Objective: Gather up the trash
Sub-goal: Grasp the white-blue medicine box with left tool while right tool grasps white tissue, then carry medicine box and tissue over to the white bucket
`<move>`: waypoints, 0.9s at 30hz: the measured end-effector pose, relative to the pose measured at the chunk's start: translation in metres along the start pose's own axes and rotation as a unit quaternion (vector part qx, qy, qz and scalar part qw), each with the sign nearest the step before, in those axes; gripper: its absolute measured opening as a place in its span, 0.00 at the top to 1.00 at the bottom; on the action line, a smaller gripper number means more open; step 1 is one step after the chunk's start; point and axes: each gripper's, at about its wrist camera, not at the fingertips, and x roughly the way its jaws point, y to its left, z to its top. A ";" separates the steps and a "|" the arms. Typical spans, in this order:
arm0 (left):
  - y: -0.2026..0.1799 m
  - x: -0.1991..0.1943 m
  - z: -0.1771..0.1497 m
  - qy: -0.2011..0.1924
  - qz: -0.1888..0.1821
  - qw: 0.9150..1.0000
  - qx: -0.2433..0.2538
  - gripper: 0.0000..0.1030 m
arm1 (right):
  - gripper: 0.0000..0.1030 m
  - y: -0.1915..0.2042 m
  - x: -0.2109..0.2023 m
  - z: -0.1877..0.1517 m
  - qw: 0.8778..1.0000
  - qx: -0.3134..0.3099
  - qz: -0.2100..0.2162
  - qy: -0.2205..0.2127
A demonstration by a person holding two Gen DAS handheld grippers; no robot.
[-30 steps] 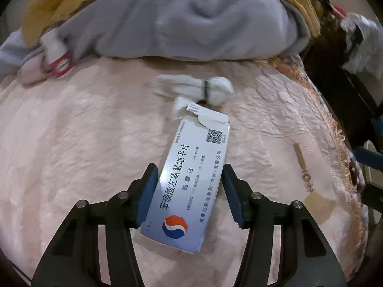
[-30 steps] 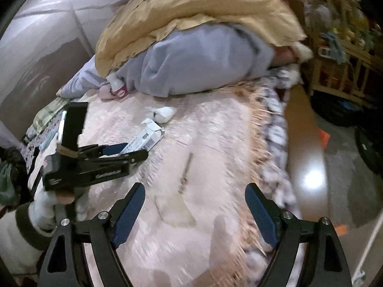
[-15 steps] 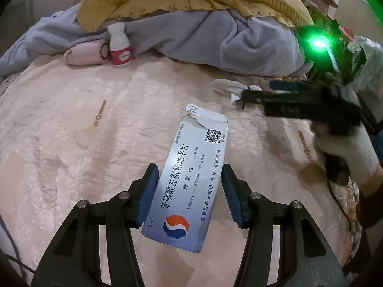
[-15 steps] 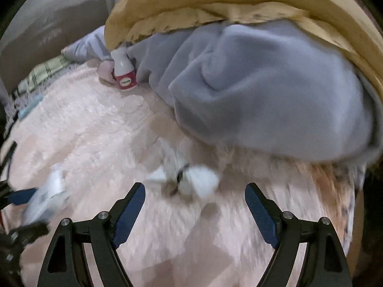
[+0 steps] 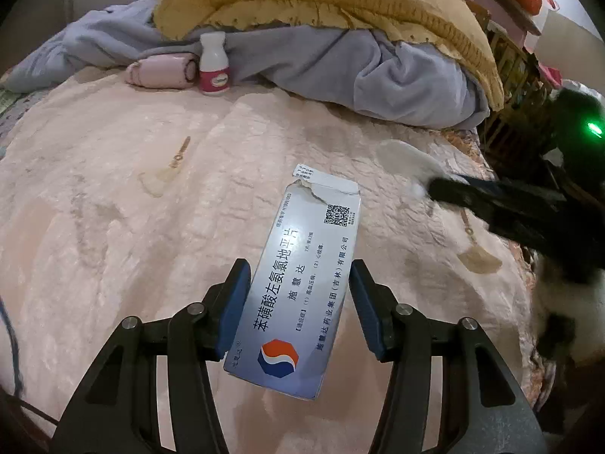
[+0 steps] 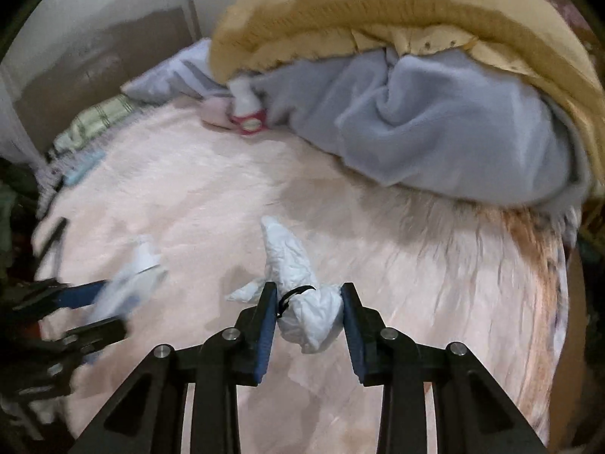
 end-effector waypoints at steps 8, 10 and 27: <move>-0.004 -0.045 -0.025 -0.015 0.010 1.000 0.003 0.49 | 0.69 0.039 -0.054 -0.045 0.999 0.028 0.023 -0.030; -0.005 -0.054 -0.031 -0.016 0.011 1.000 0.007 0.49 | 0.69 0.050 -0.062 -0.054 0.998 0.041 0.026 -0.039; -0.017 -0.079 -0.069 -0.036 0.011 0.999 0.009 0.49 | 0.69 0.073 -0.085 -0.079 0.999 0.034 0.004 -0.031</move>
